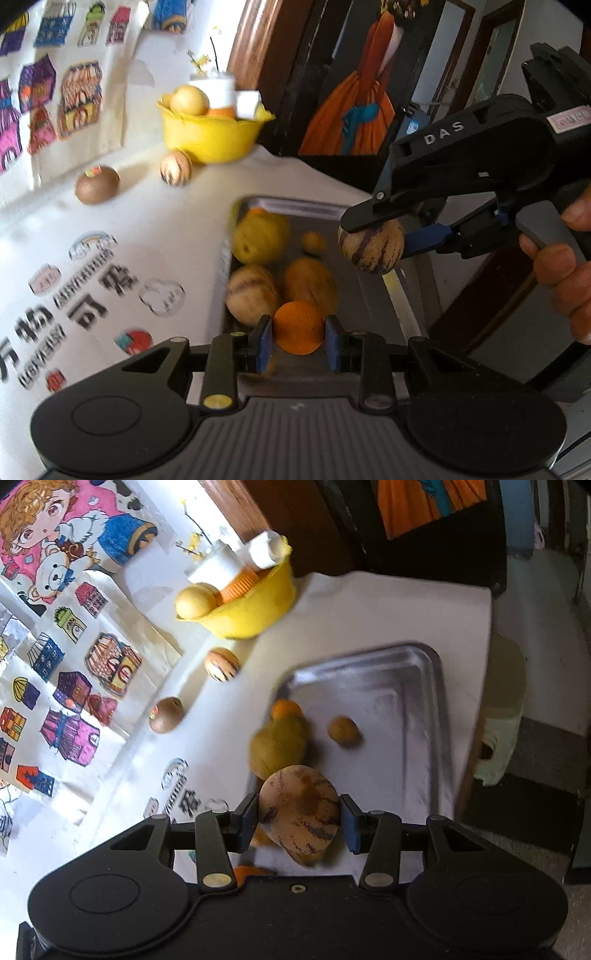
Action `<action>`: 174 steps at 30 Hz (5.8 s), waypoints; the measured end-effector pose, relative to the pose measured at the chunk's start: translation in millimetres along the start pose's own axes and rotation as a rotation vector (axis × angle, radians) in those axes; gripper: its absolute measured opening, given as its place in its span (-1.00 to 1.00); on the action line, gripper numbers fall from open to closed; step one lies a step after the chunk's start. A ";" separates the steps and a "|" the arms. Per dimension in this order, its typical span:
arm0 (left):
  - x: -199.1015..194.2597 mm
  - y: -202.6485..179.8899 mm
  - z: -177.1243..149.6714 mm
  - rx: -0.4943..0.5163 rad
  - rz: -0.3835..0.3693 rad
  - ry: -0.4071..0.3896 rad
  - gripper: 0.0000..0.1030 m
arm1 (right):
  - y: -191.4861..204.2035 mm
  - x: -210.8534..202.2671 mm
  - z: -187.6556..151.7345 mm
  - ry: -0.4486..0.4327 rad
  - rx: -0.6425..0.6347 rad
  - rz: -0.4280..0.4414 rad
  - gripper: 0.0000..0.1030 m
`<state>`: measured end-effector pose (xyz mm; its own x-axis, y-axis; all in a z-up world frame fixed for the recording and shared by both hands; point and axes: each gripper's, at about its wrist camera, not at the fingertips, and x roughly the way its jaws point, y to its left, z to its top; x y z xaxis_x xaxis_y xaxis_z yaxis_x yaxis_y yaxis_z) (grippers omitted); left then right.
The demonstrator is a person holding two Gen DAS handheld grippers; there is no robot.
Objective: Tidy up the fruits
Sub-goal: 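Carry the striped melon in the right tool to the tray while the left tool carries the orange, then open the right tool to drop the striped melon while the left tool releases the orange in the tray, then move both open tools back toward the kiwi and the last striped melon, then close the right tool on the striped melon while the left tool grasps the kiwi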
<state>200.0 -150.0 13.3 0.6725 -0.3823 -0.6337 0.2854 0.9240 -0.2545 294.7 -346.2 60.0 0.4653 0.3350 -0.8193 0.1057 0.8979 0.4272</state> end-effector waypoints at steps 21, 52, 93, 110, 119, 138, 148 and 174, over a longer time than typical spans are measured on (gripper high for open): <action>16.0 -23.0 -30.3 0.063 0.057 0.086 -0.37 | -31.4 28.8 -40.7 0.110 -0.057 -0.091 -0.07; 3.2 -16.7 -29.3 -0.001 0.061 0.077 0.04 | -30.8 29.3 -40.7 0.141 -0.070 -0.125 0.09; -96.9 122.2 -49.4 -0.270 0.305 0.236 0.99 | 93.2 -17.5 -165.2 0.350 -0.381 -0.072 0.99; -100.2 149.9 -15.4 -0.257 0.368 0.176 0.99 | 165.1 -34.6 -131.6 0.283 -0.511 0.045 0.99; -87.5 157.3 26.6 -0.164 0.392 0.097 0.99 | 167.3 -35.9 -51.4 0.107 -0.440 0.026 0.99; -9.4 170.0 106.2 0.026 0.404 -0.071 0.99 | 183.1 64.2 99.4 -0.042 -0.297 0.027 0.99; 41.2 192.4 111.6 0.065 0.357 -0.089 0.99 | 176.7 128.6 128.8 0.009 -0.261 0.026 0.99; 127.9 236.2 127.1 0.069 0.259 -0.047 0.79 | 151.1 254.3 159.2 0.007 -0.198 -0.039 0.65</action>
<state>440.3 18.1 -35.0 0.7596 -0.1348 -0.6363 0.1445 0.9888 -0.0369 568.9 -170.7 -23.0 0.4582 0.3004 -0.8366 -0.0521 0.9486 0.3121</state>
